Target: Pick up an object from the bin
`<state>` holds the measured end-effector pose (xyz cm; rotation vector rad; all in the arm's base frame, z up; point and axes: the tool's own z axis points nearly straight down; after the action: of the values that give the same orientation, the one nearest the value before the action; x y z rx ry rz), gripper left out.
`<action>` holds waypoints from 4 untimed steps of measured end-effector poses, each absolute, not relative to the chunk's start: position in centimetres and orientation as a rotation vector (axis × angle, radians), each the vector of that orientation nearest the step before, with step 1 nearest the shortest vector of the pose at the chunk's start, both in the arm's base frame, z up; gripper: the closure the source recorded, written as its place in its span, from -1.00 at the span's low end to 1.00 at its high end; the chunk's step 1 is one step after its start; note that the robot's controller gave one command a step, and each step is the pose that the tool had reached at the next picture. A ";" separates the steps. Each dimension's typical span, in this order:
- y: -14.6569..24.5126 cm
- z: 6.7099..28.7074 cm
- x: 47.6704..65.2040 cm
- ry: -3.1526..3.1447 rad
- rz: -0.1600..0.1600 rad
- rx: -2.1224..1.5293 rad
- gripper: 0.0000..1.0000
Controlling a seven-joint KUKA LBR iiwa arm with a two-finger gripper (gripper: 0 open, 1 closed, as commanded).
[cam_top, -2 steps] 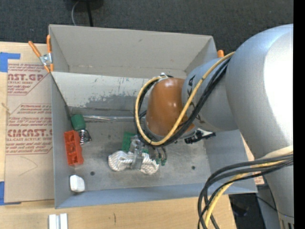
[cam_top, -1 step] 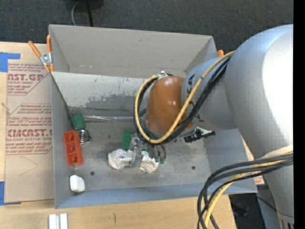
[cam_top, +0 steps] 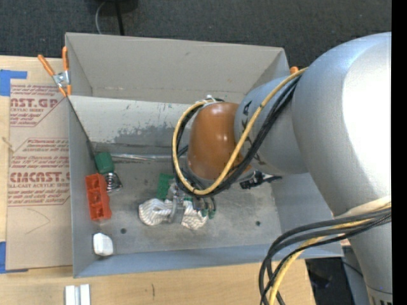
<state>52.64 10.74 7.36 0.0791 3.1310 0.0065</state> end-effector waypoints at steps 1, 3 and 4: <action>12.7 7.3 52.1 3.128 0.008 -0.056 1.00; 15.9 7.2 53.5 3.130 0.007 -0.026 1.00; 16.6 7.2 55.3 3.115 0.006 -0.304 1.00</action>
Offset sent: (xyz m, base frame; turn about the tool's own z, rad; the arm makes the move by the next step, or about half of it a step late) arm 0.0091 0.0536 -0.0036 -0.0656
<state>55.33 16.60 7.21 -0.3040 3.1154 0.0061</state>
